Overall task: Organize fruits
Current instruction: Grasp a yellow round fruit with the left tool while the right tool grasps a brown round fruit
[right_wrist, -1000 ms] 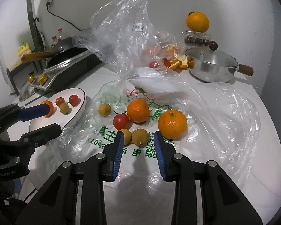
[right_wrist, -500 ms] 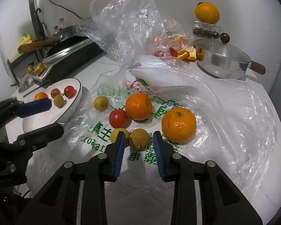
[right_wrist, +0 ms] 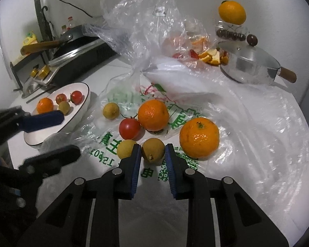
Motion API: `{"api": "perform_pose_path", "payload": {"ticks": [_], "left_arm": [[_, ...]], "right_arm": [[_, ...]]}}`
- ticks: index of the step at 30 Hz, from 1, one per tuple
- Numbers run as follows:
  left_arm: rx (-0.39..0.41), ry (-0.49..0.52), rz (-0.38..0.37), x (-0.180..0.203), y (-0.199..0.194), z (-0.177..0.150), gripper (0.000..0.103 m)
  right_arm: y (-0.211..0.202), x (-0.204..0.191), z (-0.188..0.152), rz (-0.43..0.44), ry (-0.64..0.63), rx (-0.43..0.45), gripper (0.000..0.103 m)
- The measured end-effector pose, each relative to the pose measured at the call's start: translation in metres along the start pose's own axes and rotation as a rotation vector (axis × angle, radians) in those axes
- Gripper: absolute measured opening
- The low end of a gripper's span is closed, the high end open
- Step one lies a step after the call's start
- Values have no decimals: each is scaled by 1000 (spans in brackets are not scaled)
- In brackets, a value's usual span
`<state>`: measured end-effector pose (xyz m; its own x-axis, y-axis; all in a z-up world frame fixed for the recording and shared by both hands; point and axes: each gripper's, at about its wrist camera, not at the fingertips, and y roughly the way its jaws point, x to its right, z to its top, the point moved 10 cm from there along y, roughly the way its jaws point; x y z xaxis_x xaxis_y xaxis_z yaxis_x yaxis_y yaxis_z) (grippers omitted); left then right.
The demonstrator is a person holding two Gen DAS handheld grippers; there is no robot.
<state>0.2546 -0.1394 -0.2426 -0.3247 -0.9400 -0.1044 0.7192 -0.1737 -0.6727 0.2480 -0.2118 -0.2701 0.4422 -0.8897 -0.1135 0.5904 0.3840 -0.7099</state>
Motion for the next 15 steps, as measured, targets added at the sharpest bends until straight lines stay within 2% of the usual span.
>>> {"api": "perform_pose_path", "payload": {"ticks": [11,15], "left_arm": [[-27,13,-80,31,24,3,53],[-39,30,-69,39,34,3,53]], "right_arm": [[-25,20,-10,-6,16,43,26],[-29,32,-14,-13,40,50,26]]}}
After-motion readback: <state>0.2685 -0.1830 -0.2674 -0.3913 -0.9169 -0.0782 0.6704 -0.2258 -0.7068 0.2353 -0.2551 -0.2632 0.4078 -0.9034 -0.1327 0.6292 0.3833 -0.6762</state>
